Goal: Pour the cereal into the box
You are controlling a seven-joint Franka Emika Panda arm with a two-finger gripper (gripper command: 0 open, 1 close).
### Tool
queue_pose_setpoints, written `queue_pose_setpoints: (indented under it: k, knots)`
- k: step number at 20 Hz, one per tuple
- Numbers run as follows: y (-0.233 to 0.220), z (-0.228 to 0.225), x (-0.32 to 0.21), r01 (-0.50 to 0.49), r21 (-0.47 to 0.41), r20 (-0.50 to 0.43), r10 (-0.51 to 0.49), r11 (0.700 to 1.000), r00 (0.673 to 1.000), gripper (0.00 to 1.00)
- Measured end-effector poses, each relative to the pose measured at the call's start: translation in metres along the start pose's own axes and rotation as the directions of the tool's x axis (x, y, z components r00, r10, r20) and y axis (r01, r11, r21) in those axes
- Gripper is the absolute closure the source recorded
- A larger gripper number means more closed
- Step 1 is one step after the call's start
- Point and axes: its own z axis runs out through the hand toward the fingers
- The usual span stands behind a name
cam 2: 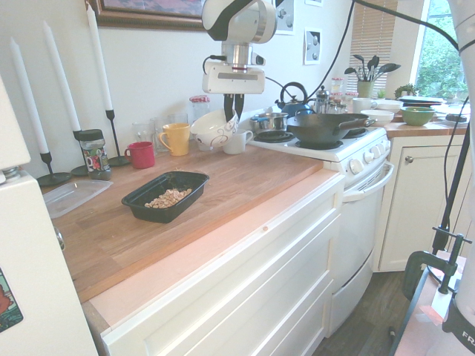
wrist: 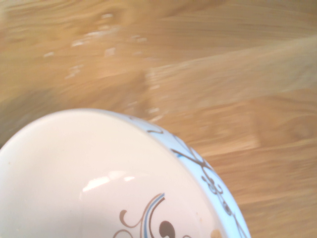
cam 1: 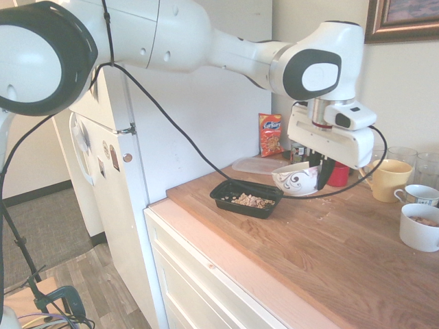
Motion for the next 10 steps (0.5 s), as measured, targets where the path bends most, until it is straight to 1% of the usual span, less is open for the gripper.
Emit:
queue_pose_setpoints:
  k: [4, 7, 10]
  knots:
    - [0.015, 0.029, 0.041, -0.051, 0.046, 0.046, 0.049, 0.998, 0.998, 1.00]
    - [0.019, 0.058, 0.060, -0.077, 0.081, 0.094, 0.069, 0.994, 0.993, 1.00]
    - [0.023, 0.086, 0.074, -0.098, 0.094, 0.140, 0.084, 0.991, 0.987, 1.00]
